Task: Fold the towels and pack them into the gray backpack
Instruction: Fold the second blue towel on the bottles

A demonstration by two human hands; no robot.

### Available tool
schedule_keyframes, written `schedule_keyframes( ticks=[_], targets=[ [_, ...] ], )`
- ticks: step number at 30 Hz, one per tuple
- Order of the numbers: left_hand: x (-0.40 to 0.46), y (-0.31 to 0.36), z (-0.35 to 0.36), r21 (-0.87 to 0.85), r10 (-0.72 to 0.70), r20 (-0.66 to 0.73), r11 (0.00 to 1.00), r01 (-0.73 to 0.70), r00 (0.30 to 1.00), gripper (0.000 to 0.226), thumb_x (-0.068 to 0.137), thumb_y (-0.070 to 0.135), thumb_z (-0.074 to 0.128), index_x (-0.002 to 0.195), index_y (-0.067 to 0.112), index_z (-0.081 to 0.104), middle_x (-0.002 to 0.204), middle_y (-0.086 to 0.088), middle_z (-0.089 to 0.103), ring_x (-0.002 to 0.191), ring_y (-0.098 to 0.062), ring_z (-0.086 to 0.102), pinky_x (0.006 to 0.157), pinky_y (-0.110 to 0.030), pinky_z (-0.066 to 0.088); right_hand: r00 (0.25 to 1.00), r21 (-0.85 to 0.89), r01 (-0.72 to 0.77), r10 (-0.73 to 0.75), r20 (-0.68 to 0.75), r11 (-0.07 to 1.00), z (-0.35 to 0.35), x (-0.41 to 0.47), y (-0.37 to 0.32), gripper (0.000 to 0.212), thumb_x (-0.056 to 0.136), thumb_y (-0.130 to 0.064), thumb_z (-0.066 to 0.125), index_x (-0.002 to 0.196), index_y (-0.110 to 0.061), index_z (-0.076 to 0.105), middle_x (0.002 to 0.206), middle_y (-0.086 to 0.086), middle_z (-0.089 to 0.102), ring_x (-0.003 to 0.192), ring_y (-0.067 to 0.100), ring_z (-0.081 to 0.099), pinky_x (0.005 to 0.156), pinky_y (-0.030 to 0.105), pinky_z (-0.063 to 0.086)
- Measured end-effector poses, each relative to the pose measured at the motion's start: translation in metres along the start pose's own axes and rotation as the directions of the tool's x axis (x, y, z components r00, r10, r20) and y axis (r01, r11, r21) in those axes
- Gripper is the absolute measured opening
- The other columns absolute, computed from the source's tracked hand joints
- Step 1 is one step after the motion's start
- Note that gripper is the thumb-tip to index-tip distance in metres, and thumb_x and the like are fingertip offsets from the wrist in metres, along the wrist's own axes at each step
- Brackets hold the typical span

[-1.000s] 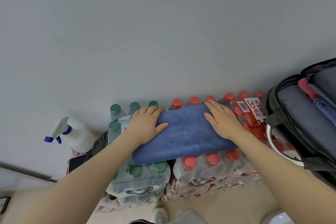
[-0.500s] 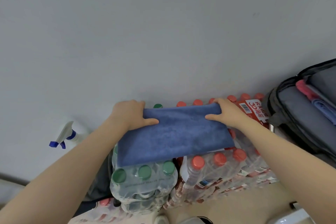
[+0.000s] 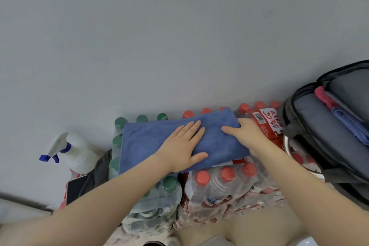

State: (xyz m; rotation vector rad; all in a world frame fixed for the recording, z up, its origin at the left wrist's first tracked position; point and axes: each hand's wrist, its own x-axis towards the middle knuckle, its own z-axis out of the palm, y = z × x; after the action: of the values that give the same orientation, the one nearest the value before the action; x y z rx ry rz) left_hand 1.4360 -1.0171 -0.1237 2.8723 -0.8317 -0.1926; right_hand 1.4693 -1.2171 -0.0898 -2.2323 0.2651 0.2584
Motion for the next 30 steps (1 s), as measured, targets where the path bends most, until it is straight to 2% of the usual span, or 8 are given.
schedule_keyframes(
  ticks=[3,8,12,16,19,21,25,30],
  targets=[
    [0.014,0.016,-0.001,0.024,0.01,0.002,1.0,-0.01,1.0,0.085,0.077,0.069,0.002,0.148,0.022,-0.001,0.157,-0.004,-0.008,0.145,-0.02,-0.007,0.115,-0.03,-0.009,0.999,-0.013,0.032,-0.032,-0.041,0.999,-0.035,0.007,0.003,0.029,0.088,-0.021,0.059,0.113,-0.006,0.054,0.111,0.01,0.06,0.107,0.03,0.055,0.087,0.037,0.044],
    [0.055,0.052,0.006,-0.002,0.03,0.026,1.0,-0.03,0.999,0.097,0.065,0.073,-0.003,0.148,0.022,0.001,0.157,-0.006,-0.006,0.145,-0.021,-0.004,0.116,-0.037,-0.006,0.993,-0.271,0.088,-0.107,-0.056,0.959,-0.086,0.015,0.007,0.023,0.09,-0.022,0.055,0.098,-0.001,0.06,0.103,0.018,0.064,0.098,0.034,0.058,0.071,0.028,0.034],
    [0.08,0.066,0.003,0.035,-0.012,0.068,0.999,0.009,0.998,0.085,0.084,0.07,0.028,0.148,0.02,0.003,0.157,-0.007,-0.004,0.145,-0.022,-0.002,0.118,-0.039,-0.004,0.988,-0.313,0.156,-0.151,0.04,0.937,-0.093,0.012,-0.01,0.007,0.086,-0.013,0.049,0.08,-0.01,0.053,0.091,0.015,0.064,0.08,0.026,0.056,0.059,0.029,0.036],
    [0.073,0.056,-0.007,-0.279,-0.008,-0.074,0.96,-0.013,0.997,0.068,0.087,0.047,0.038,0.143,0.011,0.03,0.152,-0.01,0.026,0.14,-0.023,0.024,0.116,-0.033,0.018,0.942,-0.405,0.328,-0.267,0.202,0.853,-0.067,0.003,-0.03,0.021,0.085,-0.019,0.056,0.101,-0.006,0.056,0.103,0.016,0.065,0.093,0.03,0.058,0.07,0.029,0.037],
    [0.054,0.04,-0.017,-0.49,-0.199,-0.197,0.868,0.08,0.96,0.041,0.085,0.02,0.041,0.121,0.005,0.053,0.119,-0.014,0.06,0.108,-0.03,0.055,0.091,-0.031,0.041,0.909,-0.445,0.392,-0.264,0.322,0.805,-0.036,0.0,-0.033,0.027,0.086,-0.026,0.058,0.104,-0.008,0.051,0.097,0.012,0.063,0.084,0.025,0.056,0.069,0.03,0.038],
    [0.042,0.031,-0.023,-0.56,-0.262,-0.188,0.82,0.116,0.947,0.034,0.088,0.012,0.042,0.12,0.007,0.053,0.111,-0.013,0.064,0.098,-0.028,0.059,0.084,-0.032,0.043,0.903,-0.475,0.408,-0.267,0.338,0.779,-0.018,-0.002,-0.033,0.027,0.087,-0.026,0.057,0.103,-0.006,0.05,0.093,0.012,0.062,0.077,0.022,0.053,0.066,0.031,0.038],
    [0.034,0.016,-0.024,-0.523,-0.219,-0.149,0.845,0.111,0.964,0.038,0.091,0.005,0.043,0.129,0.007,0.048,0.127,-0.01,0.056,0.114,-0.024,0.052,0.095,-0.024,0.036,0.905,-0.478,0.407,-0.274,0.325,0.778,0.009,-0.002,-0.029,0.035,0.09,-0.029,0.054,0.111,-0.002,0.048,0.095,0.014,0.064,0.083,0.026,0.059,0.068,0.033,0.042],
    [0.039,-0.001,-0.018,-0.517,-0.313,-0.176,0.836,0.183,0.933,0.037,0.092,0.005,0.039,0.128,0.003,0.047,0.129,-0.016,0.05,0.116,-0.031,0.05,0.096,-0.024,0.031,0.925,-0.421,0.366,-0.276,0.261,0.83,0.016,0.0,-0.023,0.037,0.1,-0.028,0.031,0.116,0.0,0.049,0.102,0.023,0.065,0.093,0.035,0.061,0.081,0.037,0.047]
  ],
)
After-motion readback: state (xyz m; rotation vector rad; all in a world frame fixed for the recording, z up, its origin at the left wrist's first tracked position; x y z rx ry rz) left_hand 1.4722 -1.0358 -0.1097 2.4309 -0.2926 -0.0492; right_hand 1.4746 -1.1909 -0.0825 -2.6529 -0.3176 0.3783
